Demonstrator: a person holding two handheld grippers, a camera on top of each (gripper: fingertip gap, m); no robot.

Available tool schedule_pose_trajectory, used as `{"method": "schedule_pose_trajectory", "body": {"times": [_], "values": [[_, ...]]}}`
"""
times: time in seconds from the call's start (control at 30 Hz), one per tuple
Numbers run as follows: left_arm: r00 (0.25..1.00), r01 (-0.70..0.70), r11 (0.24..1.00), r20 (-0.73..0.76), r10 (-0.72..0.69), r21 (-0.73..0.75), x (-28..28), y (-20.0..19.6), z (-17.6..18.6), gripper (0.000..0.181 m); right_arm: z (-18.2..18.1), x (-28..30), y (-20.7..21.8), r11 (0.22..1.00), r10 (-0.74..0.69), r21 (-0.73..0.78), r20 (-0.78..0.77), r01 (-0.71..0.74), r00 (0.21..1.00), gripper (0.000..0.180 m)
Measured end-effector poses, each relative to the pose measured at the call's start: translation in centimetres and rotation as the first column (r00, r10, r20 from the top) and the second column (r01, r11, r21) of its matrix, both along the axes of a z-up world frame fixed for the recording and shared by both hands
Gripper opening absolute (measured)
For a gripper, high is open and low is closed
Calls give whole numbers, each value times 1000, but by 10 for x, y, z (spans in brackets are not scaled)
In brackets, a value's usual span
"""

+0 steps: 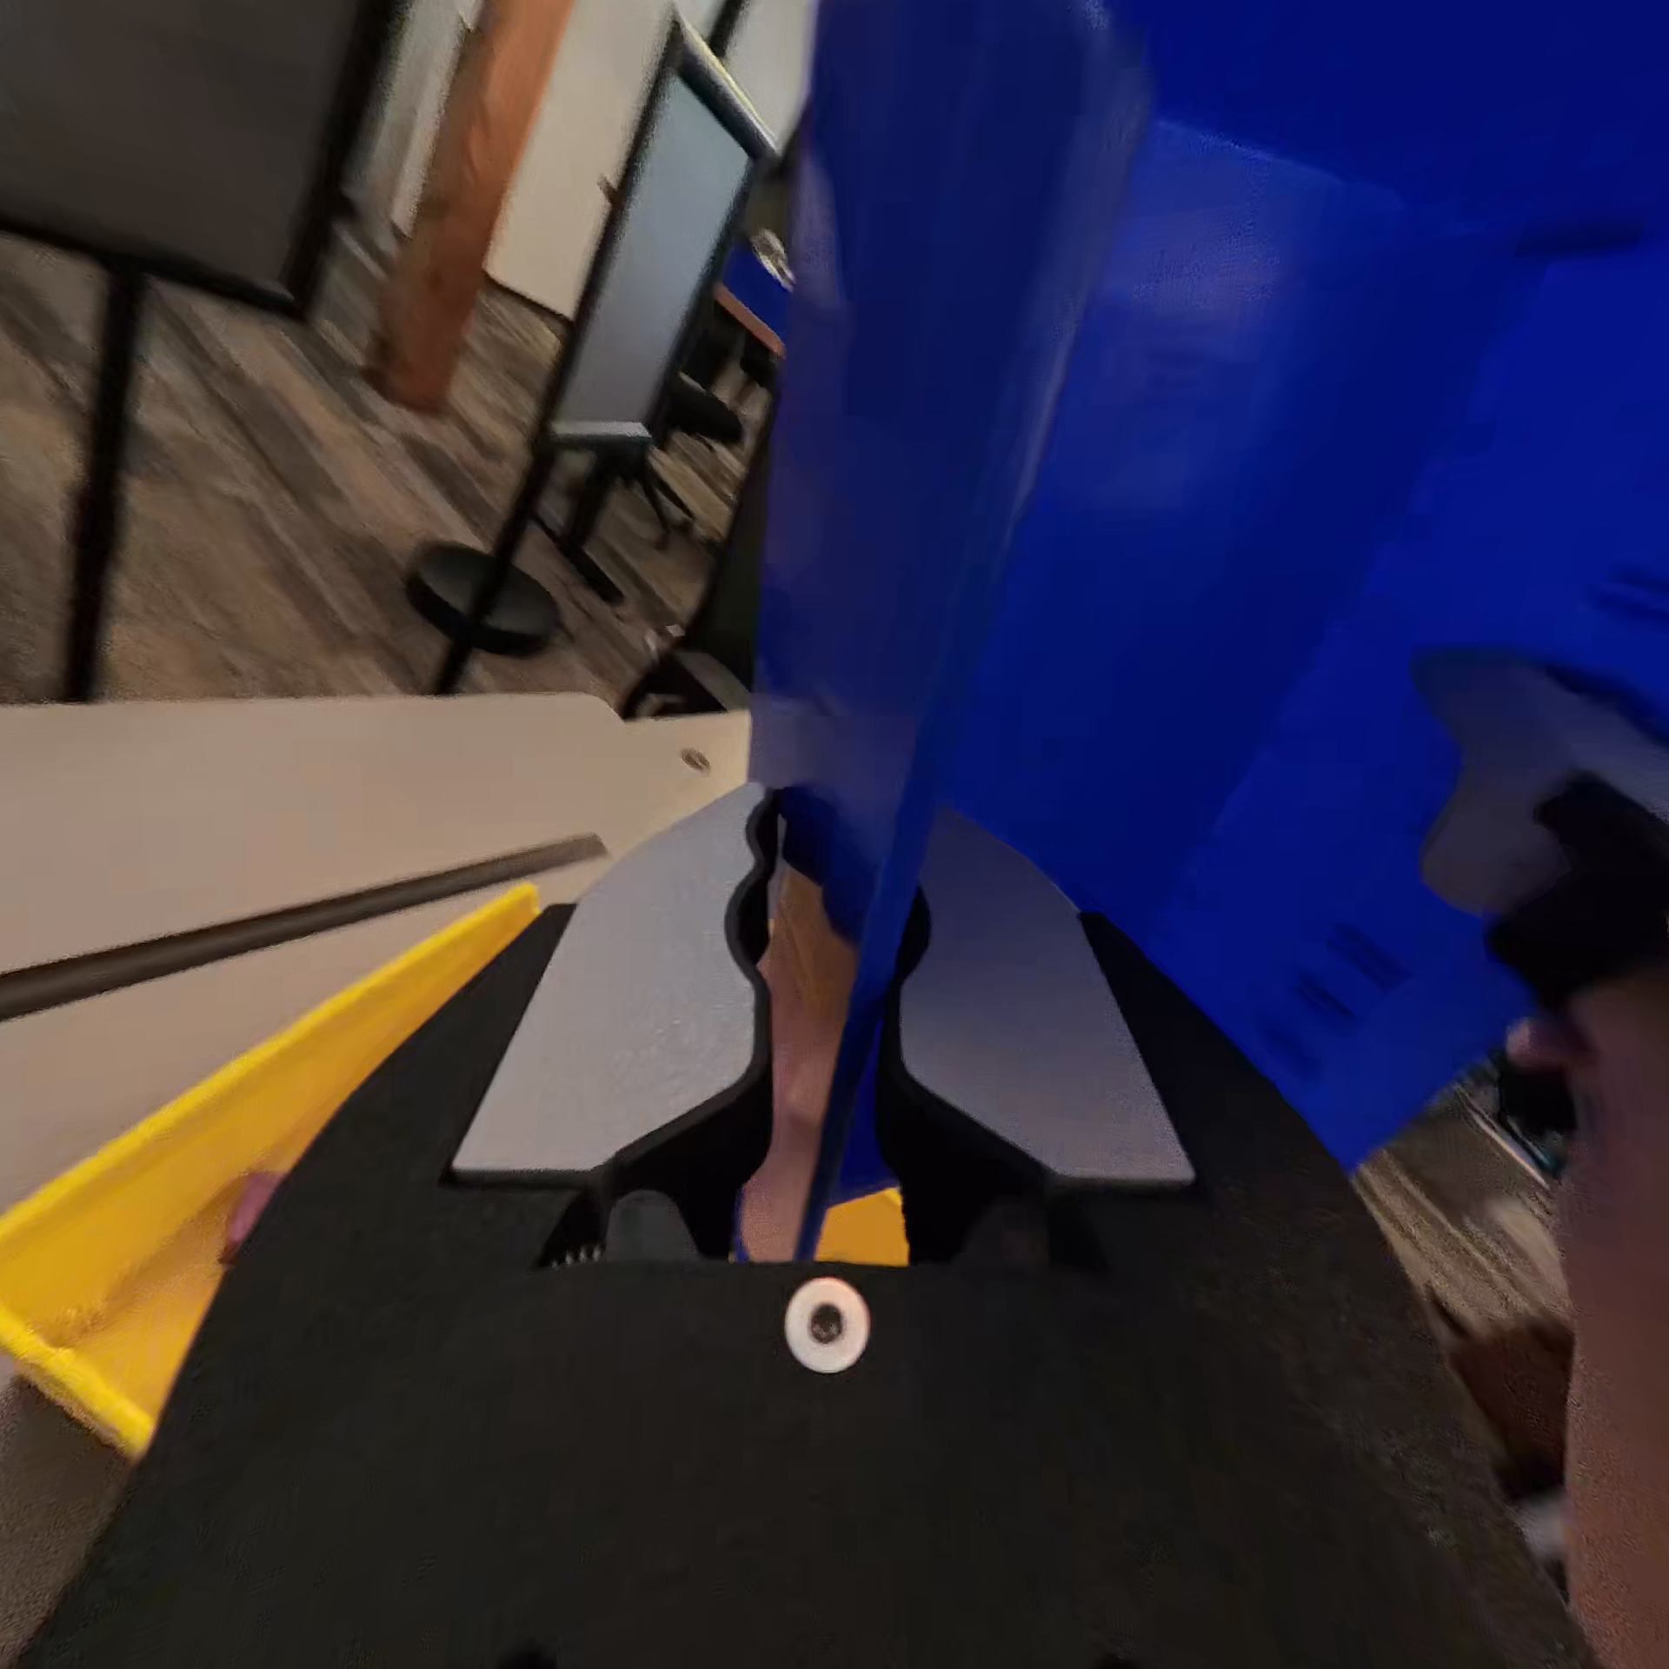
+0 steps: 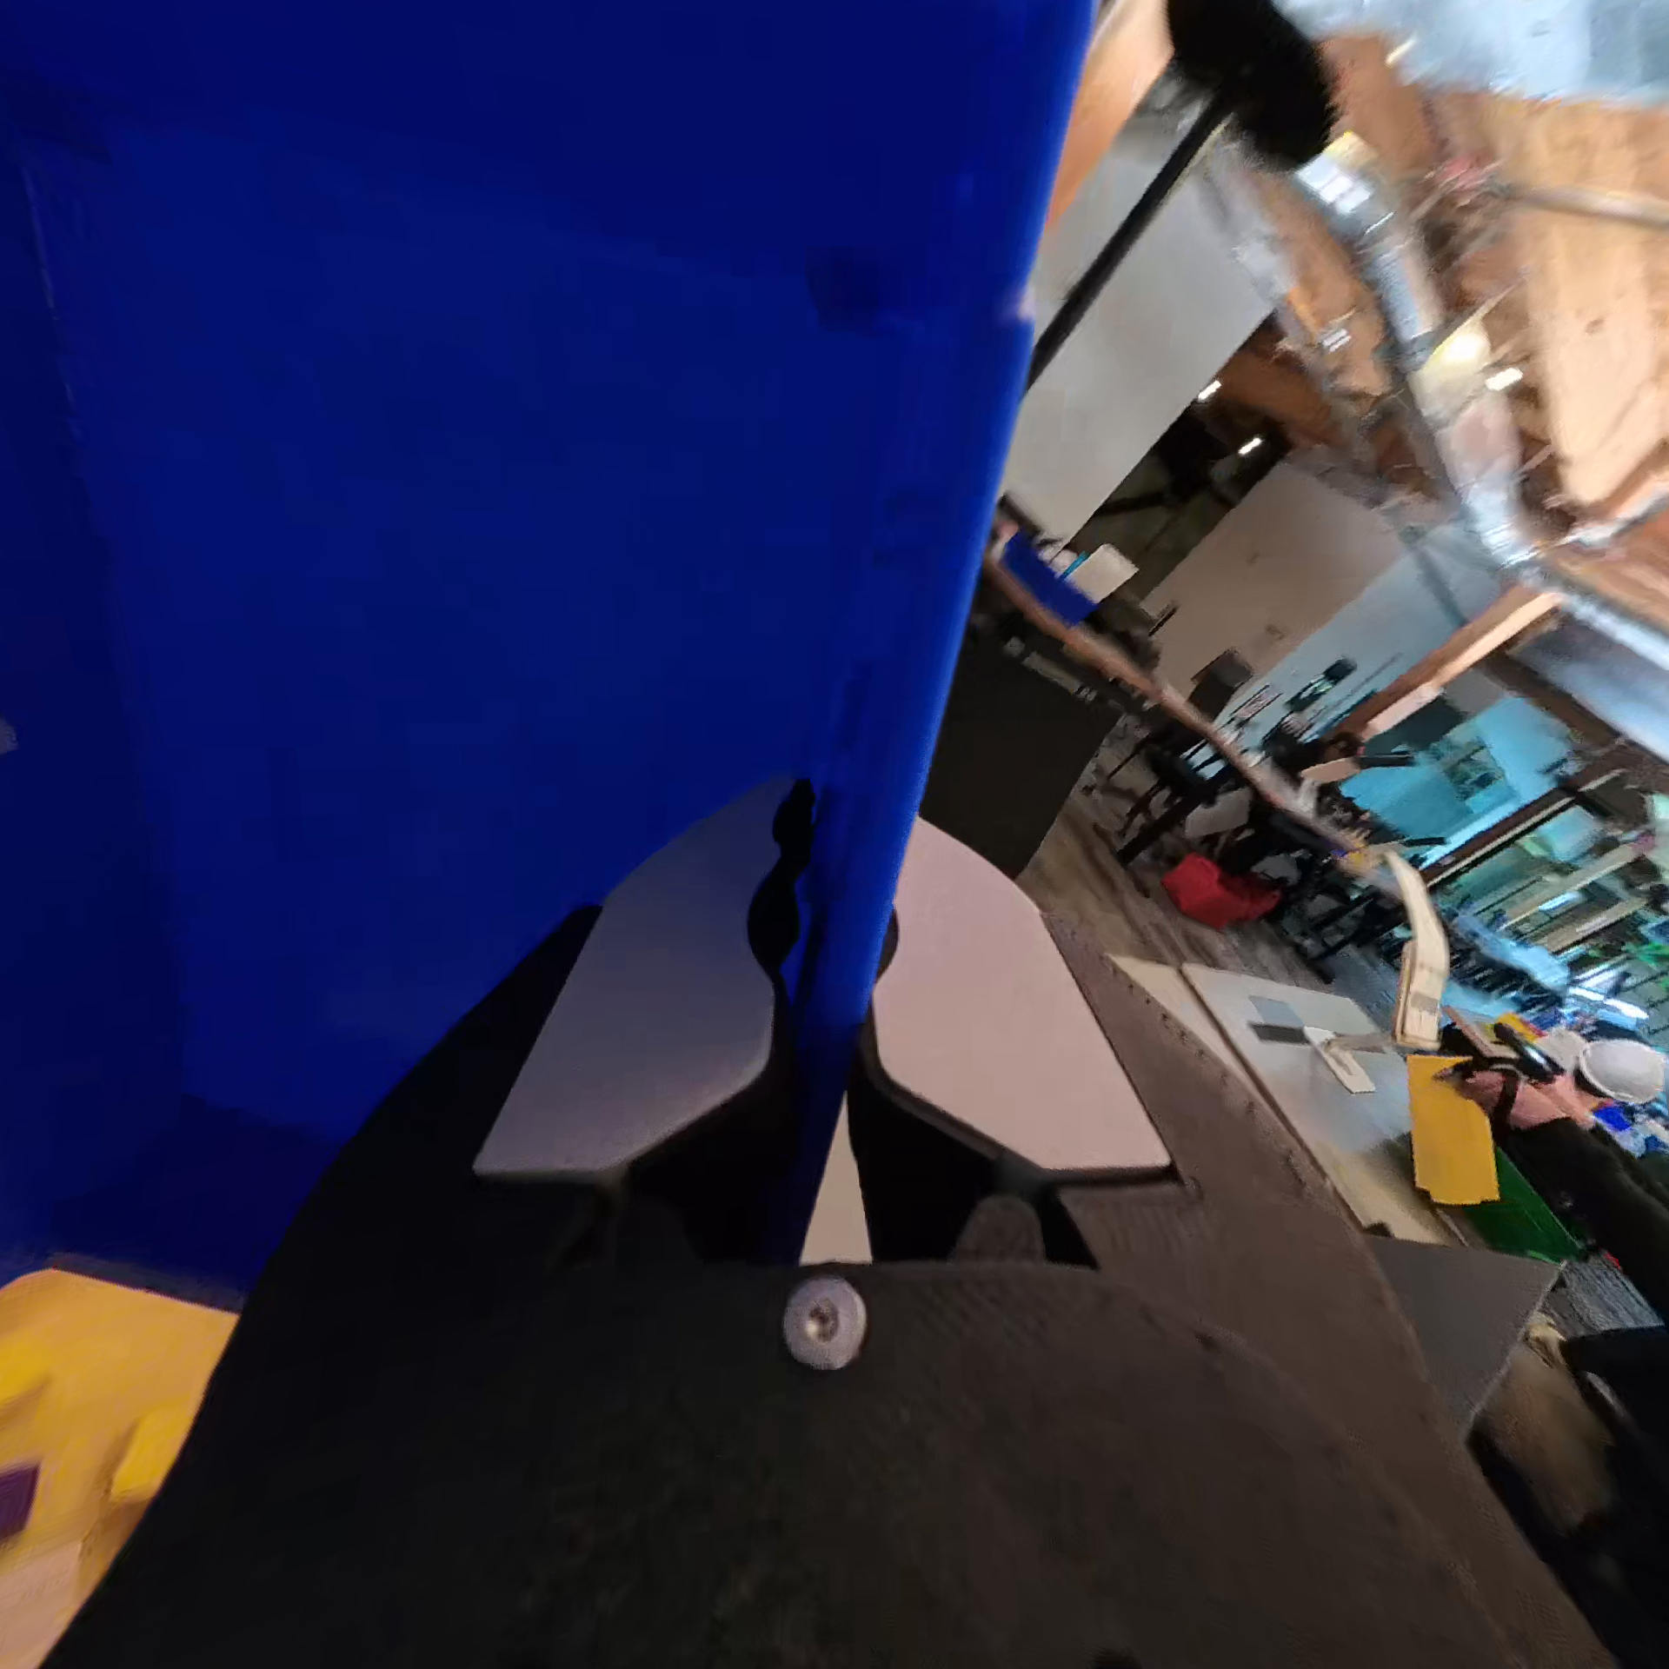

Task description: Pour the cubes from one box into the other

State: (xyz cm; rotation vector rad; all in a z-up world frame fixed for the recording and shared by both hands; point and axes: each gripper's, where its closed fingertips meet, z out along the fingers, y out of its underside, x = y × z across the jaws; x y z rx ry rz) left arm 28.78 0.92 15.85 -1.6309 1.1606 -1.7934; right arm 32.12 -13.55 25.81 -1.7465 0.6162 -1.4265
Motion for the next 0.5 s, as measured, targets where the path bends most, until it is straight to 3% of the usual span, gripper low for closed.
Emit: {"method": "schedule_pose_trajectory", "body": {"times": [0.1, 0.13, 0.2, 0.3, 0.37, 0.43, 0.47, 0.5], "values": [[987, 157, 986, -23, -157, 49, -13, -24, -1, 27, 8, 25, -21, 988, -51, -152, -185, 22, 981, 7], [982, 185, 981, -58, -182, 60, -21, -28, -8, 38, 9, 33, -35, 974, -110, -221, -235, 57, 966, 7], [961, 220, 974, -187, -205, 61, -42, -27, -36, 43, 7, 45, -70, 911, -243, -400, -309, 106, 919, 7], [910, 220, 973, -373, -179, 70, -69, -5, -100, 54, -7, 50, -133, 716, -483, -687, -356, 126, 800, 8], [862, 183, 979, -493, -118, 86, -80, 20, -145, 56, -17, 52, -173, 514, -618, -852, -286, 101, 733, 8], [813, 165, 982, -576, -84, 91, -89, 36, -175, 57, -25, 51, -206, 328, -713, -942, -194, 75, 674, 9], [799, 158, 983, -596, -74, 89, -91, 41, -183, 60, -29, 51, -217, 262, -731, -964, -162, 53, 662, 7], [785, 154, 984, -616, -65, 92, -93, 43, -190, 63, -38, 51, -225, 246, -741, -969, -172, 24, 649, 6]]}}
